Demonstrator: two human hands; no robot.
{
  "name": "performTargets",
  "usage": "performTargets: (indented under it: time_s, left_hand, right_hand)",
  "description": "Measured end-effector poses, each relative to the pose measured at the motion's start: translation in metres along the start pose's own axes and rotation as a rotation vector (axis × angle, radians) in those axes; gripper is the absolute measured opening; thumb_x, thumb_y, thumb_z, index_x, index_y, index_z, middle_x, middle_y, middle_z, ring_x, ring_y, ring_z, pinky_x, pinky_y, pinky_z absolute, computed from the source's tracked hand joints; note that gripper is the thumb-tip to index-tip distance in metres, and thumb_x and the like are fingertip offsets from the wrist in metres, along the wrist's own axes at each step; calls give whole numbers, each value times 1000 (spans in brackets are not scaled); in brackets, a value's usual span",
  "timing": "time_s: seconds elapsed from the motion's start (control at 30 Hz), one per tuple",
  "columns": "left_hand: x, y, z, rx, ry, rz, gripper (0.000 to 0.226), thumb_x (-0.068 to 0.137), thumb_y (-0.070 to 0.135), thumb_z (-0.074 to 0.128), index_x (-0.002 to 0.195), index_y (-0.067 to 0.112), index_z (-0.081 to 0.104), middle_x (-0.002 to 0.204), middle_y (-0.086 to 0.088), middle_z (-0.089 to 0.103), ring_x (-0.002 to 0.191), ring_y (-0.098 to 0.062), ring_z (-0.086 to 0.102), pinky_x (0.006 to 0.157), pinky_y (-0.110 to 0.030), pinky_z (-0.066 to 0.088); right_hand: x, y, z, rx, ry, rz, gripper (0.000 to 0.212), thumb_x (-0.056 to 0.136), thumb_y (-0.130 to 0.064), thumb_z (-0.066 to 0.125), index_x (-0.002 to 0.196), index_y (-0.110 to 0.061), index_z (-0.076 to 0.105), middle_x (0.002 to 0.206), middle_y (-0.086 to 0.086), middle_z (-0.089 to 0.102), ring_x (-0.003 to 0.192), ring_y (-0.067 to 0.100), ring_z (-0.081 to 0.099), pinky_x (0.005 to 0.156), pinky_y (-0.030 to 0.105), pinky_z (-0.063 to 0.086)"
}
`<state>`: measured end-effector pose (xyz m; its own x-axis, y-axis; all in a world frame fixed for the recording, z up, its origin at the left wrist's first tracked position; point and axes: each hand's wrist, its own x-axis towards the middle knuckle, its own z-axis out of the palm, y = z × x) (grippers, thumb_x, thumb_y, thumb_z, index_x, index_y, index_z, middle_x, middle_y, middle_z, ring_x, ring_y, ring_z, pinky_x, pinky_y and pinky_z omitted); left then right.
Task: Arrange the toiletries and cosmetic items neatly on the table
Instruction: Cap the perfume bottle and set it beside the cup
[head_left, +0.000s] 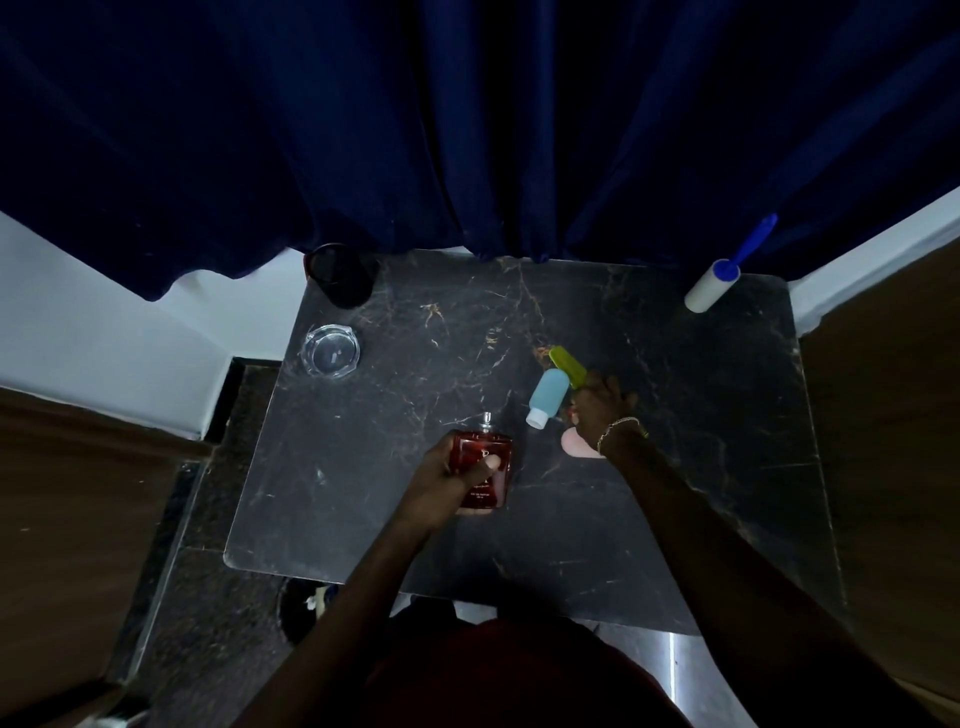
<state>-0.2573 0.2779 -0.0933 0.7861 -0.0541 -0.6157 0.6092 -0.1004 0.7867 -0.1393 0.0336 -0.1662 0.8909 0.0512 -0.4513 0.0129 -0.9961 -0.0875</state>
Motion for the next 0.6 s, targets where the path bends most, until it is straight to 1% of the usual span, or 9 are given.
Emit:
performTargets:
  time_s: [0.07,0.17,0.27,0.33,0.4,0.43,0.5,0.53,0.6]
  left_hand:
    - [0,1,1,-2,-2,6,41,88,33,77,125,32,61,118,2,73,110,-22,70,89,-55,61]
    - [0,1,1,-6,8,10,41,88,32,77,125,31,62,118,1,74,109,-23,71,87,-54,62]
    - [1,0,1,-4,14,18,40,87,31,79,124,31,63,117,2,74,108,-23,71,85,-55,62]
    - [1,0,2,-4,15,17,38,87,29,79,122,31,63,116,1,74,107,-23,72,83,-55,63]
    - [1,0,3,7,7,13,37,88,30,79,121,33,63,116,1,73,108,-24,71,83,-55,63]
    - [1,1,4,12,0,12,37,88,30,79,121,33,63,117,2,73,108,-25,71,83,-56,63]
    - [0,2,6,15,-9,11,40,86,31,80,122,32,63,118,1,73,109,-25,70,83,-57,62]
    - [1,2,7,24,-11,15,42,84,32,82,122,31,63,118,2,73,109,-24,70,84,-57,62]
    - [0,3,8,32,-21,29,42,83,32,83,121,30,64,116,1,74,109,-24,71,82,-54,63]
  right_hand:
    - [0,0,0,-3,1,-3,38,88,-20,61,125,-16,54,141,11,34,132,35,29,101,62,31]
    - [-3,-2,-3,9,25,2,36,86,-20,62,121,-17,53,134,11,33,126,35,30,99,58,32]
    - [-6,6,-6,139,137,10,33,86,-22,66,117,-18,56,130,11,37,122,35,36,98,51,36]
    - [-12,11,-15,391,182,-117,32,89,-15,62,121,-16,59,130,12,49,119,32,47,97,33,40]
    - [-28,9,-30,766,110,-214,31,92,-2,58,122,-7,60,131,7,58,116,21,57,90,14,44]
    - [-38,4,-39,938,54,-208,28,92,0,58,120,-4,61,127,5,63,111,19,62,86,14,49]
    - [-57,-7,-50,1185,-35,-177,22,90,2,62,112,2,61,102,5,71,89,21,71,72,27,57]
    - [-63,-11,-54,1237,-52,-187,23,87,3,66,110,6,61,93,6,72,79,17,72,68,28,58]
    - [-72,-18,-59,1268,-61,-235,28,83,5,69,110,9,64,89,11,71,71,10,70,67,22,57]
